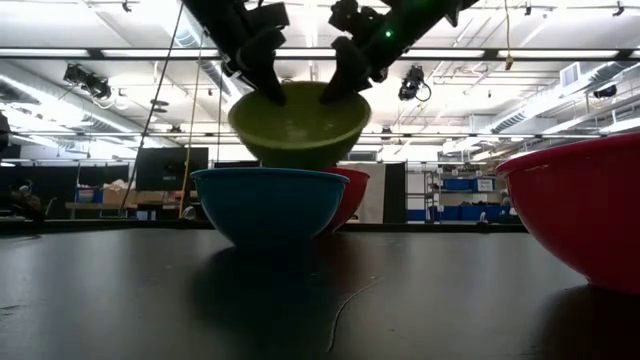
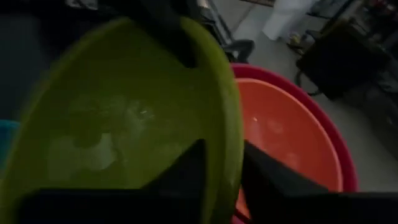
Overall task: Nest bowls inside each other
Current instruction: Stack the green bowl on top of the orange bowl
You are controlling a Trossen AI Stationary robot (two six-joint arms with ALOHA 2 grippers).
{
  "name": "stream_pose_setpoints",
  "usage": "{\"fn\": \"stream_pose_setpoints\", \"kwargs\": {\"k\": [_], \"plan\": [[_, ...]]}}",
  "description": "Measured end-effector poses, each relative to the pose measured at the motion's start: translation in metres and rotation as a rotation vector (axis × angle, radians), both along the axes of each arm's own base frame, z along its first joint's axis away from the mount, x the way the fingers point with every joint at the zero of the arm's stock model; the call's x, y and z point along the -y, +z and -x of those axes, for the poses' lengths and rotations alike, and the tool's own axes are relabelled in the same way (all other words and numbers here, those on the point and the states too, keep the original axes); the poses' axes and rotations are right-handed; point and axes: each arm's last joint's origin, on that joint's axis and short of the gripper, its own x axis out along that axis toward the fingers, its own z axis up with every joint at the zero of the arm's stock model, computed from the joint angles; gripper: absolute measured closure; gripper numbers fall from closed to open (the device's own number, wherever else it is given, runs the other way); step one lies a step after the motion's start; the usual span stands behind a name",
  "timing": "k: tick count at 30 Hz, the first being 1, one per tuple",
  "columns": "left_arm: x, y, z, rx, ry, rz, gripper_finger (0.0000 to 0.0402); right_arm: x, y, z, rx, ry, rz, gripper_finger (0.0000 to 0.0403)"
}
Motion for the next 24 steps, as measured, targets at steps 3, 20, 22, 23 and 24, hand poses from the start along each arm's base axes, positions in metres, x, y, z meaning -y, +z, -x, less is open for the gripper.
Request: {"fn": "stream_pose_setpoints", "kwargs": {"k": [3, 20, 22, 23, 24], "plan": [[-0.001, 0.002, -0.001, -0.004, -0.002, -0.055, 0.0351, 0.006, 0.004, 0.000, 0.017, -0.048, 0.040, 0.0381], [-0.001, 0.073, 0.057, 0.074, 0.120, -0.206, 0.0170, 0.153, 0.010, 0.032, 0.448, -0.315, -0.158, 0.0383], [-0.002, 0.072, 0.059, 0.069, 0.104, -0.176, 0.0171, 0.164, -0.009, 0.030, 0.407, -0.337, -0.209, 0.0383], [-0.004, 0.072, 0.059, 0.068, 0.097, -0.164, 0.0172, 0.168, -0.018, 0.028, 0.390, -0.352, -0.233, 0.0383], [-0.005, 0.071, 0.060, 0.060, 0.088, -0.155, 0.0174, 0.172, -0.029, 0.024, 0.370, -0.363, -0.255, 0.0383]]}}
